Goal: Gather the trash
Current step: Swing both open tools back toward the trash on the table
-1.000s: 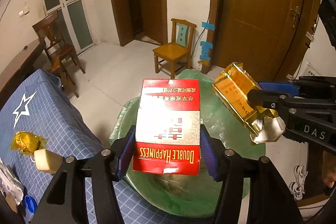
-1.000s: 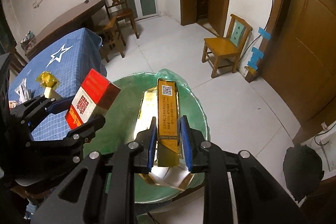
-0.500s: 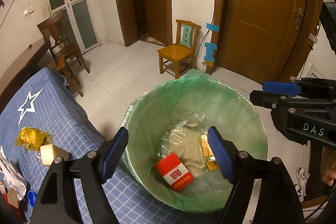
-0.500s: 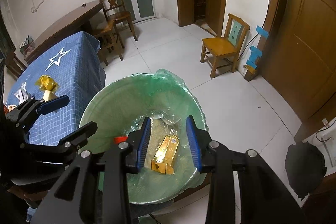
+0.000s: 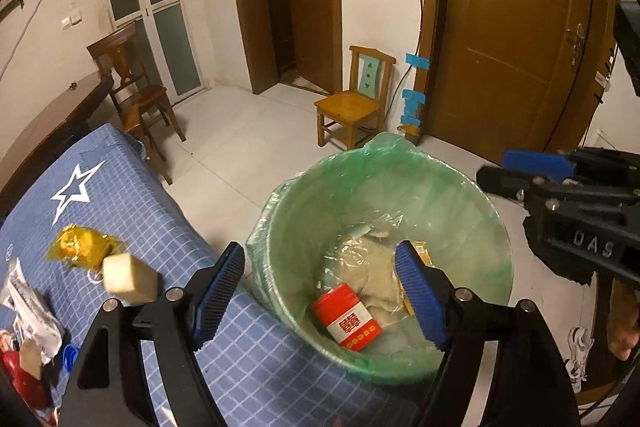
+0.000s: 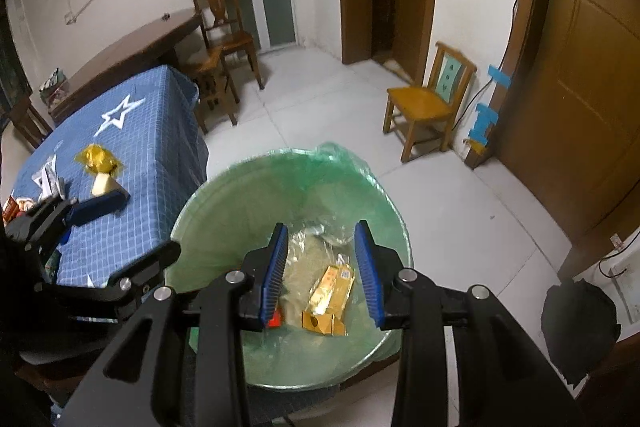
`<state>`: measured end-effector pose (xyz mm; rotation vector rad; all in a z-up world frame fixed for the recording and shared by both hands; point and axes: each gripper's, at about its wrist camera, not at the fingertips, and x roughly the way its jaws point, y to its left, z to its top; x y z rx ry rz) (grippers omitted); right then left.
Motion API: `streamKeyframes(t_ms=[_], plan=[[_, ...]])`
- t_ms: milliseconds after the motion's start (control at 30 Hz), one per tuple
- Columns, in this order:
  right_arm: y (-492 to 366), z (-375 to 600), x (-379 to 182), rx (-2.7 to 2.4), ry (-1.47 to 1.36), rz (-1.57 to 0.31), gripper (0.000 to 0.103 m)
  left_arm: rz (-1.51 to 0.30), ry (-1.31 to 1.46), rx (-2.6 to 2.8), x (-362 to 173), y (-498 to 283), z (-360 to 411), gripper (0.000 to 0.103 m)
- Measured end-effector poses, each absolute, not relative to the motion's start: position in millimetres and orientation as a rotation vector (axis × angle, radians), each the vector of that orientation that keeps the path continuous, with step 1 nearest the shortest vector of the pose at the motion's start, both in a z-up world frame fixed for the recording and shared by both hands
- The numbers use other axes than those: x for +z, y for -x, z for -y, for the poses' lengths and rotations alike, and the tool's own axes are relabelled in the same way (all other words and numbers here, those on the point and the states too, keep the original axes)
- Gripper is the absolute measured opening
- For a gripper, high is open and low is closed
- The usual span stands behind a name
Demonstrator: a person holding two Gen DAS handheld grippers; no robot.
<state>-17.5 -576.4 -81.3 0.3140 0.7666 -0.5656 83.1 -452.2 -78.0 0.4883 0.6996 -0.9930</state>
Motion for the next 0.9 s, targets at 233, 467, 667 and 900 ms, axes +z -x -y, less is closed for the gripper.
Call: streamKeyframes(t_ms=[233,467,667,900], plan=[[23,528,-65,-0.571,-0.23,-0.564,0.033,-0.633,-0.375,-0.813,-68,-93,387,0.078],[2,474,-70,-0.497,-0.223,-0.436,0.036,-0.607,-0.219,-0.626,-49,-117,287,0.08],[-38,415,-78,-0.325,-0.205,-0.464,0.039,-0.625,-0.091,-0.436,-38,-134,193,0.081],[-88,345,-68,-0.064,-0.14,-0.494,0.061,-0.687,0.033,-0.137,-31,-170,49,0.085]])
